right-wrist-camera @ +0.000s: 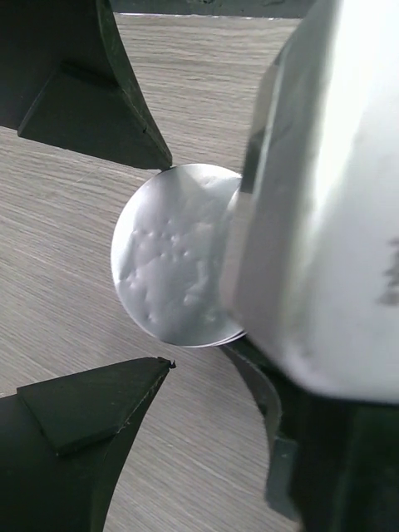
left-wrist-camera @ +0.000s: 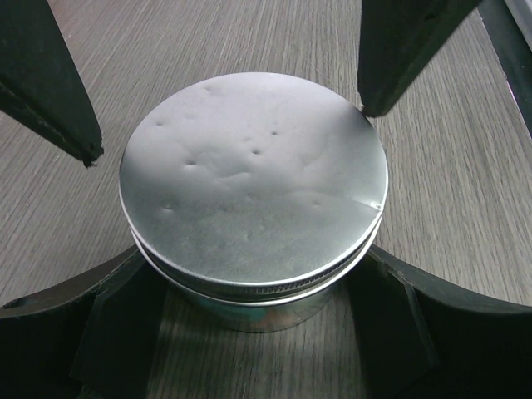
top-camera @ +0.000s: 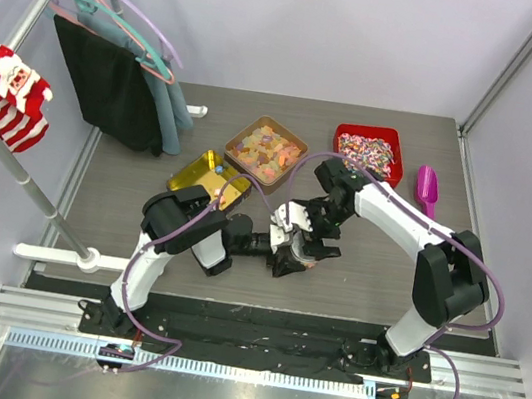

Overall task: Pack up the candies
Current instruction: Screw the bottle lid onto the packing bottle.

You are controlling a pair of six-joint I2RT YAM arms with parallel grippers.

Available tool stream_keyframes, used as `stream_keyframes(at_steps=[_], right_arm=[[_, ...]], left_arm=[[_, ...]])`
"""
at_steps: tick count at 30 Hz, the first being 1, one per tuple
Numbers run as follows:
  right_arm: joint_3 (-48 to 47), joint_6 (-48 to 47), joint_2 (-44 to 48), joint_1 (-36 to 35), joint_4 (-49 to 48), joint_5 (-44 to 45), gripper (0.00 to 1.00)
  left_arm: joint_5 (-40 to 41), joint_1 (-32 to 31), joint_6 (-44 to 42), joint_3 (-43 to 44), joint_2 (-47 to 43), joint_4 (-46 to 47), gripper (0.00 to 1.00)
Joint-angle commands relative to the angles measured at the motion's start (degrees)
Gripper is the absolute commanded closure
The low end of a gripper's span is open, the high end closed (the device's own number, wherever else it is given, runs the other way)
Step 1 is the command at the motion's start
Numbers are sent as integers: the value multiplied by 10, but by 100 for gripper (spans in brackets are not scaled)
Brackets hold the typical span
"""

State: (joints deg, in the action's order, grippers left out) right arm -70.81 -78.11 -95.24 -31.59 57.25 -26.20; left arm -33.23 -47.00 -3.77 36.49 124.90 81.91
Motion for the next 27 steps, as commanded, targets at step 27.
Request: stream_keyframes(at_steps=[27], right_arm=[[133,410,105,-21,-235,-7,27]], left_arm=[[46,6,-41,-4,18,56,42]])
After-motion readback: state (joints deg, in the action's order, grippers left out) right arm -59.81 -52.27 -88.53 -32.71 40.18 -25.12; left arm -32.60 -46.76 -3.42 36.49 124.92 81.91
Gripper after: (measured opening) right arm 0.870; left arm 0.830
